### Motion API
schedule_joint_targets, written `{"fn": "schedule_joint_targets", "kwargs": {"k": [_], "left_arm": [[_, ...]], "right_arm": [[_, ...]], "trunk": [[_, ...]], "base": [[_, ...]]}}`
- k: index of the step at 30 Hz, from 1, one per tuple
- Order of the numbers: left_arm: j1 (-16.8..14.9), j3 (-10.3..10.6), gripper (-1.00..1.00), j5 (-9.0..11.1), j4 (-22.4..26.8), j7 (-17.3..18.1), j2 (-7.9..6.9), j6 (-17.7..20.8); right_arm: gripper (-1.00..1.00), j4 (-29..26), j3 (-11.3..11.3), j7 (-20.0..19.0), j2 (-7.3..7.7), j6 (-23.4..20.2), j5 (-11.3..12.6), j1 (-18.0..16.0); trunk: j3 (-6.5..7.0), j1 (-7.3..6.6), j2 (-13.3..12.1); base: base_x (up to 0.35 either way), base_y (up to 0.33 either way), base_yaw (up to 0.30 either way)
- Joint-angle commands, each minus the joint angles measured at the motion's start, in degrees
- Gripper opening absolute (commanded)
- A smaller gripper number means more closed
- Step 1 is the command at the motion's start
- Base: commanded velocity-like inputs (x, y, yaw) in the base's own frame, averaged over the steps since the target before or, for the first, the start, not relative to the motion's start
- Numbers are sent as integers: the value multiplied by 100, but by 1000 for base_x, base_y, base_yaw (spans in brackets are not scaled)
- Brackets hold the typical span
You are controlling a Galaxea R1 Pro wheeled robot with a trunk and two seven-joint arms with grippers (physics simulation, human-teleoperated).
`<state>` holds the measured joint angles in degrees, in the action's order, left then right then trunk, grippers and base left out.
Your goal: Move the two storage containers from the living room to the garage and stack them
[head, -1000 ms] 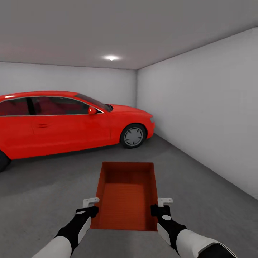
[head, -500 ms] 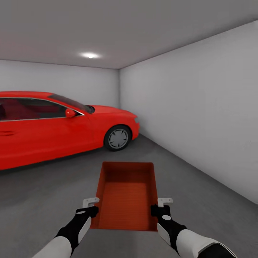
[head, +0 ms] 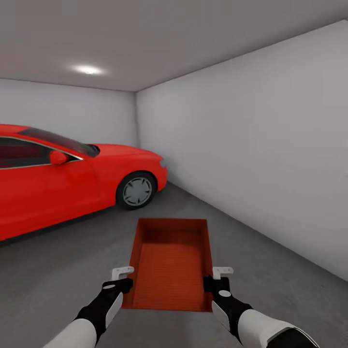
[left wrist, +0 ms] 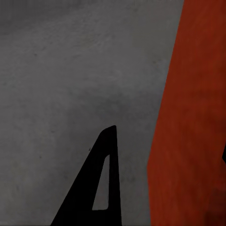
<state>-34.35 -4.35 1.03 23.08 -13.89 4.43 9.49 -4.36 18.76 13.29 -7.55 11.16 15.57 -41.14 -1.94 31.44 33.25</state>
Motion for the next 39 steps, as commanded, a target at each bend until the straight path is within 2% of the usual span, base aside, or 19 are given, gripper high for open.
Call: {"fn": "schedule_joint_targets", "kwargs": {"k": [1, 16, 39], "left_arm": [[-1, -58, -100, -93, 22, -35, -34, 44], [-1, -58, -100, -88, 21, -35, -30, 44], [-1, -58, -100, -92, 27, -12, -65, 45]], "right_arm": [[-100, 6, 31, 19, -1, 27, 53, -8], [-100, 6, 31, 17, -1, 27, 52, -8], [-100, 6, 31, 17, -1, 27, 56, -8]], "trunk": [[-11, 6, 10], [-11, 6, 10], [-11, 6, 10]], "base": [[322, 0, -288], [322, 5, -288], [322, 79, -288]]}}
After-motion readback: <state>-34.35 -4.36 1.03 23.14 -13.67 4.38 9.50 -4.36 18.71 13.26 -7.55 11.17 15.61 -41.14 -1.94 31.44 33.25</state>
